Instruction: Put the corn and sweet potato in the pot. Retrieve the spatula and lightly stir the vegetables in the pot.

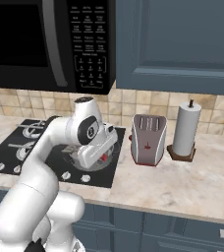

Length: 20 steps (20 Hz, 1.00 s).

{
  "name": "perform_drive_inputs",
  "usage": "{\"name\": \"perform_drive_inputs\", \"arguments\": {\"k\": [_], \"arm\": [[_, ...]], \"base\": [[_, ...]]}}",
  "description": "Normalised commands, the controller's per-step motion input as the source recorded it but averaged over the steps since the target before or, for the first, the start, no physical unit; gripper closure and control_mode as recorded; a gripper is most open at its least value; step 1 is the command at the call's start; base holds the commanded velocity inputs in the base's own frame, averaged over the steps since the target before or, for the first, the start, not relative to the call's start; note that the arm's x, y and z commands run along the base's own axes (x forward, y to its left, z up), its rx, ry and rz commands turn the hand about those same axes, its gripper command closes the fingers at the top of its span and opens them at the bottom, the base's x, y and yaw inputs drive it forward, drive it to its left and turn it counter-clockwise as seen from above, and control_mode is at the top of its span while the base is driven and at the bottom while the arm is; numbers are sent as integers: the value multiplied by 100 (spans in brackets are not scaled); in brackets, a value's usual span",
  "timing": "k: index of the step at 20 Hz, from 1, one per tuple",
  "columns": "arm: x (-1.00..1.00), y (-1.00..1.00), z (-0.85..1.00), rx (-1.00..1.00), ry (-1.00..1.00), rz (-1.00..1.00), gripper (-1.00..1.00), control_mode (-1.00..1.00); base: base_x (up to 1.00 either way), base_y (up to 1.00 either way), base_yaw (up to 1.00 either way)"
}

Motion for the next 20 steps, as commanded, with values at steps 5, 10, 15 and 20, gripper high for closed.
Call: {"name": "perform_drive_inputs", "arguments": {"k": [5,10,15,20], "arm": [[4,-48,8,0,6,-22,100,-100],[0,-33,4,1,5,-17,100,-100],[0,-2,0,-3,7,-4,100,-100],[0,3,0,-10,8,0,100,-100]], "base": [[0,0,0],[0,0,0],[0,0,0],[0,0,0]]}}
